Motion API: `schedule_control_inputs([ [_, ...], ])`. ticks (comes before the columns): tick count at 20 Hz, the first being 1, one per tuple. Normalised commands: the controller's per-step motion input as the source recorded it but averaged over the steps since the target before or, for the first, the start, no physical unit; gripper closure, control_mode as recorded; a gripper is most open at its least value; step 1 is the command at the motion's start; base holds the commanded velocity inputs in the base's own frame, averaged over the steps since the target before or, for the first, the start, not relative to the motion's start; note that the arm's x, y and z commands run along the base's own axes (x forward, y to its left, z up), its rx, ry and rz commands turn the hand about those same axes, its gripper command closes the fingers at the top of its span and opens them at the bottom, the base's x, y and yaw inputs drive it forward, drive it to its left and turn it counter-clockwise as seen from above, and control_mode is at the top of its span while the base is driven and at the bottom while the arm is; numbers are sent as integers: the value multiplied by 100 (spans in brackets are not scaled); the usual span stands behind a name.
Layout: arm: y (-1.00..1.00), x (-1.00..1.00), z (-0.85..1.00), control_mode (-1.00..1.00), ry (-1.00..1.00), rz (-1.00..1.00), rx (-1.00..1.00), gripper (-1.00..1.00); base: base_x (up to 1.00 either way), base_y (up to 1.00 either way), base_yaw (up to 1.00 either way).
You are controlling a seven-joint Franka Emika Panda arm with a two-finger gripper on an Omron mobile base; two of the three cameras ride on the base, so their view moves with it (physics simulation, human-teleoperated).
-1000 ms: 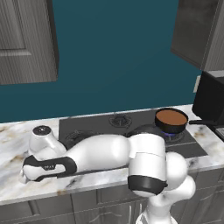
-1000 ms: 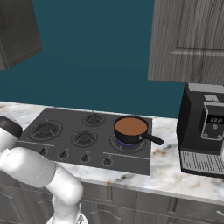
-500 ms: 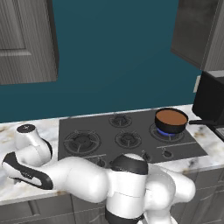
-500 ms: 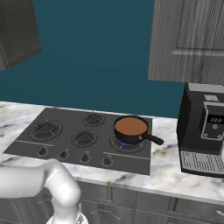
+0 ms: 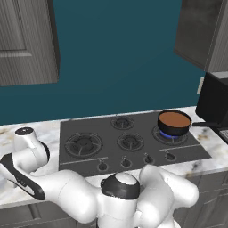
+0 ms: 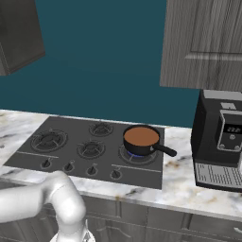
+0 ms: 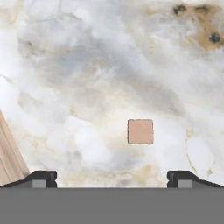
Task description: Pick up the sugar cube(s) and place them in the saucepan with hot chocolate.
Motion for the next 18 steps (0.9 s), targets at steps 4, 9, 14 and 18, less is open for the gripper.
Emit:
schedule_control_inputs([
  [4,0,24,-37,-100,0,0,0,-100,0,0,0],
  [9,5,14,-7,-100,0,0,0,-100,0,0,0],
  [14,20,0,0,-100,0,0,0,-100,0,0,0],
  [18,19,3,0,-100,0,0,0,-100,0,0,0],
])
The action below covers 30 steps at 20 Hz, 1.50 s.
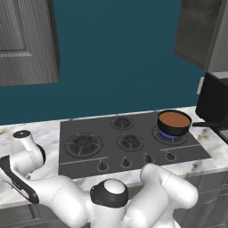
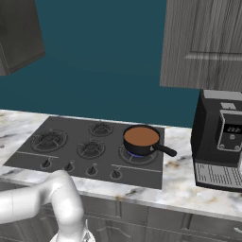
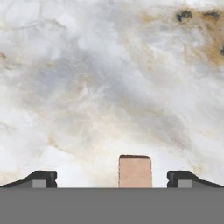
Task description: Pick up the sugar cube(s) and place them in the saucepan with hot chocolate.
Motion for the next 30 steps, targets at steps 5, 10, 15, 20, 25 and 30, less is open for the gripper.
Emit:
schedule_control_inputs([
  [5,-1,8,0,-100,0,0,0,-100,0,0,0],
  [10,-8,2,0,-100,0,0,0,-100,0,0,0],
  [15,-13,0,-1,-100,0,0,0,-100,0,0,0],
  [20,-11,0,-4,-100,0,0,0,-100,0,0,0],
  [25,0,0,-2,-100,0,0,0,-100,0,0,0],
  [30,14,1,0,-100,0,0,0,-100,0,0,0],
])
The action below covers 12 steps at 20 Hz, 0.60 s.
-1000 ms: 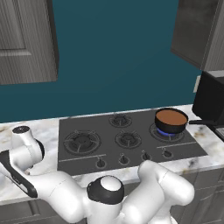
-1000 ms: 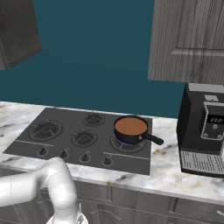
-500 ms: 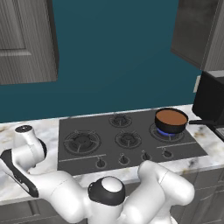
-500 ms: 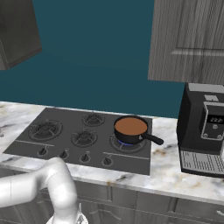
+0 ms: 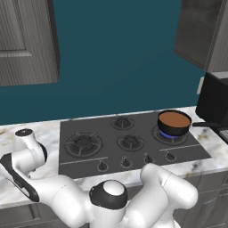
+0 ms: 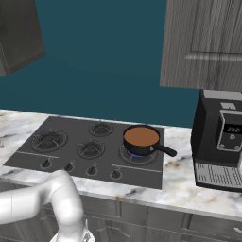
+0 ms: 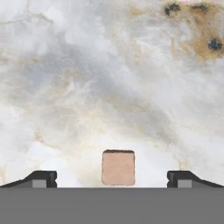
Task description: Pick up the sugar cube(s) and place them in the saucepan with hot chocolate.
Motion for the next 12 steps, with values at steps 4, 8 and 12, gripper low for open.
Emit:
schedule_control_inputs([
  [4,15,10,0,-100,0,0,0,-100,0,0,0],
  [8,1,0,0,-100,0,0,0,-100,0,0,0],
  [12,-3,0,-3,-100,0,0,0,-100,0,0,0],
])
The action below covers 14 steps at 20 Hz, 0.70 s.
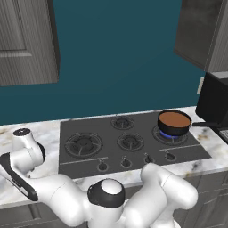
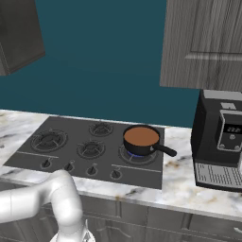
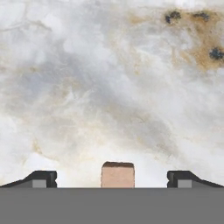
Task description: Pick up the sugar cube(s) and place them in the saucepan with hot chocolate.
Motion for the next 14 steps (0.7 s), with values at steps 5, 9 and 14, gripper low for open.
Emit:
schedule_control_inputs([
  [5,-12,0,-17,-100,0,0,0,-100,0,0,0],
  [9,-19,-3,-19,-100,0,0,0,-100,0,0,0],
  [14,4,0,-12,-100,0,0,0,-100,0,0,0],
])
